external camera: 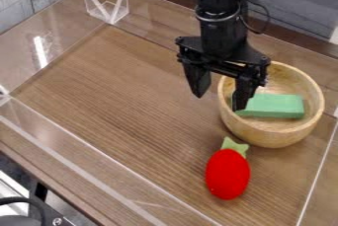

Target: Move the red object to the right side of the table

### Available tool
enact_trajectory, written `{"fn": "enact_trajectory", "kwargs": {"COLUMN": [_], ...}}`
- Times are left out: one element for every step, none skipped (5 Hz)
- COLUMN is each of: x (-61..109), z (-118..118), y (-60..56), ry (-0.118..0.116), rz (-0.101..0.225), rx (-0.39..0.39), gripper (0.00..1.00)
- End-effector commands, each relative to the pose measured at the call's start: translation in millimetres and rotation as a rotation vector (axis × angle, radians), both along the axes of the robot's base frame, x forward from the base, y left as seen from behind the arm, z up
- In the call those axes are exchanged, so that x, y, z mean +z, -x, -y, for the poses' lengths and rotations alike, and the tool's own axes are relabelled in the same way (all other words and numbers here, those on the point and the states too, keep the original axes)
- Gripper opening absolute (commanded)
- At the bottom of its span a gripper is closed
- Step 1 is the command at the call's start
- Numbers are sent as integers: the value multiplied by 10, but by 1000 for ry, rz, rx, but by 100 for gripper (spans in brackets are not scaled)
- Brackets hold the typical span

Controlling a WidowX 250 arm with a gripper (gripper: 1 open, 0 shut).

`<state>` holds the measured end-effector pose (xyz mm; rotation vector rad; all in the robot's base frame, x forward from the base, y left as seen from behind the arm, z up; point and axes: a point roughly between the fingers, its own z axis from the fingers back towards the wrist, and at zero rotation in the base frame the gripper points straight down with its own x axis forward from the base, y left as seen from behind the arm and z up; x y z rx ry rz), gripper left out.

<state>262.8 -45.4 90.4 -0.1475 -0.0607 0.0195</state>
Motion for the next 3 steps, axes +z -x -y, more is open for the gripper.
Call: {"fn": "enact_trajectory", "kwargs": {"x": [109, 64, 65], "z": [-2, -8, -8], "y": [-102, -106, -101], "ry": [0, -2, -2], "rz": [51, 38, 38], "rx": [2, 6, 6], "gripper": [100, 100, 100]}}
